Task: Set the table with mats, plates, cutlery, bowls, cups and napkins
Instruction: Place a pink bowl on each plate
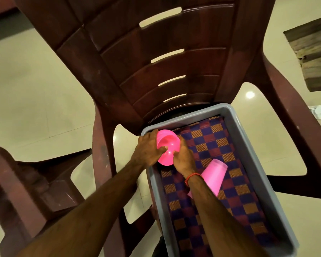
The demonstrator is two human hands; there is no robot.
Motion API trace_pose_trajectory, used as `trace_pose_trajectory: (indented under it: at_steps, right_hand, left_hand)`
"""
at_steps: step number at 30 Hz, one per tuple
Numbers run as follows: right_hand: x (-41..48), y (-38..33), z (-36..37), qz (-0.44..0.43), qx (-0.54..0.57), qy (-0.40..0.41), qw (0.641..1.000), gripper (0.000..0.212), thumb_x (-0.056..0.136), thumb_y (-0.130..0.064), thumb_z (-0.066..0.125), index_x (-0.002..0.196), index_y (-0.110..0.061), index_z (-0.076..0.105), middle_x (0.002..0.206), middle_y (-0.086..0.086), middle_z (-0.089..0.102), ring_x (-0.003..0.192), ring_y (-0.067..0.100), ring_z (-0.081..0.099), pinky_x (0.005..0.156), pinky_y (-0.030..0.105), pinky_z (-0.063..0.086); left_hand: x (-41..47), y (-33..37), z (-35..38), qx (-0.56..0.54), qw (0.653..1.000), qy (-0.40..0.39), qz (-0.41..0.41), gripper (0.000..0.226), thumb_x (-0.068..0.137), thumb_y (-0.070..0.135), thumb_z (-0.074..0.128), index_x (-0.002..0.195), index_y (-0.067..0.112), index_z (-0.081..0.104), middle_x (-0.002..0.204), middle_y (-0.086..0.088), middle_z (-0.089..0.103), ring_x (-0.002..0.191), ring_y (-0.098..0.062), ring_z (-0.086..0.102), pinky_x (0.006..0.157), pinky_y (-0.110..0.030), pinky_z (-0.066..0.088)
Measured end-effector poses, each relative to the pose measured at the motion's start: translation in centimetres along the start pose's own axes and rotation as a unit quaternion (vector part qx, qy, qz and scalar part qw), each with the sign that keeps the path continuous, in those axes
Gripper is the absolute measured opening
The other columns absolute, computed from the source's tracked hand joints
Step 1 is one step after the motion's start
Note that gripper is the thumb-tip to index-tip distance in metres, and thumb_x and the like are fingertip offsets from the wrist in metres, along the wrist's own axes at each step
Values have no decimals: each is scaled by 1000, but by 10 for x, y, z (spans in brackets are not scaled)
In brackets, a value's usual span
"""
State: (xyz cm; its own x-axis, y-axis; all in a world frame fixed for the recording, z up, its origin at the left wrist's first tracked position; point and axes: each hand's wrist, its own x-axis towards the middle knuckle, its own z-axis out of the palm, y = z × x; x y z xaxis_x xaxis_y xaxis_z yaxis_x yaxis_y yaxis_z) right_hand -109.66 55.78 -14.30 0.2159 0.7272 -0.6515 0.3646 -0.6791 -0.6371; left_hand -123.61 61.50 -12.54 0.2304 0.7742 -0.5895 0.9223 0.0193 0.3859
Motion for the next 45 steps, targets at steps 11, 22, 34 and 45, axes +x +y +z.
trace_pose_trajectory:
  at_steps: [11,22,34,45]
  right_hand:
    - [-51,7,-26,1,63,29,998,39,96,-2,49,132,-15,50,116,7,64,106,26,63,79,30,46]
    - [-172,-36,-91,-88,-44,127,987,36,106,-15,39,140,-3,42,101,20,66,95,33,64,71,36,53]
    - [-331,-66,-148,-81,-14,215,973,38,105,-17,37,142,-17,38,104,12,60,89,28,61,64,35,50]
    - [-422,-24,-184,-34,-4,291,956,41,102,-17,41,142,-17,36,101,18,64,89,36,67,62,37,51]
  left_hand:
    - [-38,37,-6,-192,981,1,39,82,82,47,81,142,18,35,133,1,37,125,-20,45,94,-28,44]
    - [-136,98,-75,-356,923,-91,113,73,67,60,72,132,30,56,126,1,61,117,-26,61,90,-42,58]
    - [-265,163,-120,-384,900,-156,135,28,81,40,54,109,37,59,107,1,62,95,-24,63,49,-32,55]
    - [-331,217,-73,-457,851,-236,107,69,78,76,61,120,22,68,125,-13,68,114,-32,64,99,-52,51]
